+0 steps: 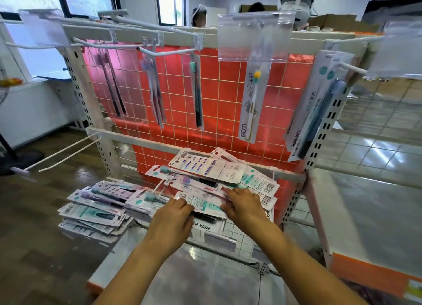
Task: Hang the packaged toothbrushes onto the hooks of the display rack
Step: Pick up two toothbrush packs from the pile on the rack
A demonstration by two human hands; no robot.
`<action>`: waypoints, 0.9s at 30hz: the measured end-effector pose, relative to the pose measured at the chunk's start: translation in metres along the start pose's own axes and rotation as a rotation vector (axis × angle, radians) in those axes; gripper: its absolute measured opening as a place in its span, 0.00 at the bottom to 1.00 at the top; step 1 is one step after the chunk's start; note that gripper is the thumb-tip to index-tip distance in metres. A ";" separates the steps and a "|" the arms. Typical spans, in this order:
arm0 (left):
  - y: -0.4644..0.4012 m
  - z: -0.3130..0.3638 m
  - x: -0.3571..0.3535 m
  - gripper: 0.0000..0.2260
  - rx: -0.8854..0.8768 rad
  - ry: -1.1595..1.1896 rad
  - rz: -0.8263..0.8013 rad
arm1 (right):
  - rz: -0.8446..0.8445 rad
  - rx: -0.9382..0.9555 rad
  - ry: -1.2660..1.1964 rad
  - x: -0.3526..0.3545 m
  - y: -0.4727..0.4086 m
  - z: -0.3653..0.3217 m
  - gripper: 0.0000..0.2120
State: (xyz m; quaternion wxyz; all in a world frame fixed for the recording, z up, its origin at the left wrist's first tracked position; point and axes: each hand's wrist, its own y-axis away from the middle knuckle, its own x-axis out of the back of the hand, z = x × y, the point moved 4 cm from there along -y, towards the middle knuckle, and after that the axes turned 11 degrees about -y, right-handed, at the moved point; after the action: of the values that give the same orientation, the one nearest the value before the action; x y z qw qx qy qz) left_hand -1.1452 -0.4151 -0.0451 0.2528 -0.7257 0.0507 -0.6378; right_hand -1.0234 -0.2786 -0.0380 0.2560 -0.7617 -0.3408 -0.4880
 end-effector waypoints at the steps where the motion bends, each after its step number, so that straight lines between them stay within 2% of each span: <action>1: 0.000 0.000 0.000 0.09 0.001 0.001 0.005 | 0.021 0.007 -0.020 0.000 0.001 0.000 0.23; 8: 0.000 0.000 -0.001 0.09 0.008 0.018 -0.016 | 0.152 0.013 -0.332 0.003 0.006 0.002 0.23; 13: -0.001 -0.002 0.003 0.11 0.080 0.158 -0.041 | 0.232 0.034 -0.447 0.003 0.012 0.001 0.21; 18: -0.008 0.000 0.020 0.13 0.398 0.734 -0.144 | 0.323 0.067 -0.641 0.010 0.023 -0.017 0.20; 22: -0.017 0.005 0.020 0.11 0.626 1.275 -0.129 | 0.347 0.137 -0.669 0.006 0.034 -0.034 0.20; 27: -0.021 0.008 0.022 0.16 0.711 1.586 -0.072 | 0.298 0.171 -0.698 -0.004 0.044 -0.050 0.18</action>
State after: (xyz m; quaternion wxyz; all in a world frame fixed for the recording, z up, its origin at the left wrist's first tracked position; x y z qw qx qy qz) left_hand -1.1390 -0.4031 -0.0166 0.3342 0.0536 -0.0132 -0.9409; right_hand -1.0192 -0.3435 -0.0248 0.2553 -0.8989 -0.3327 -0.1268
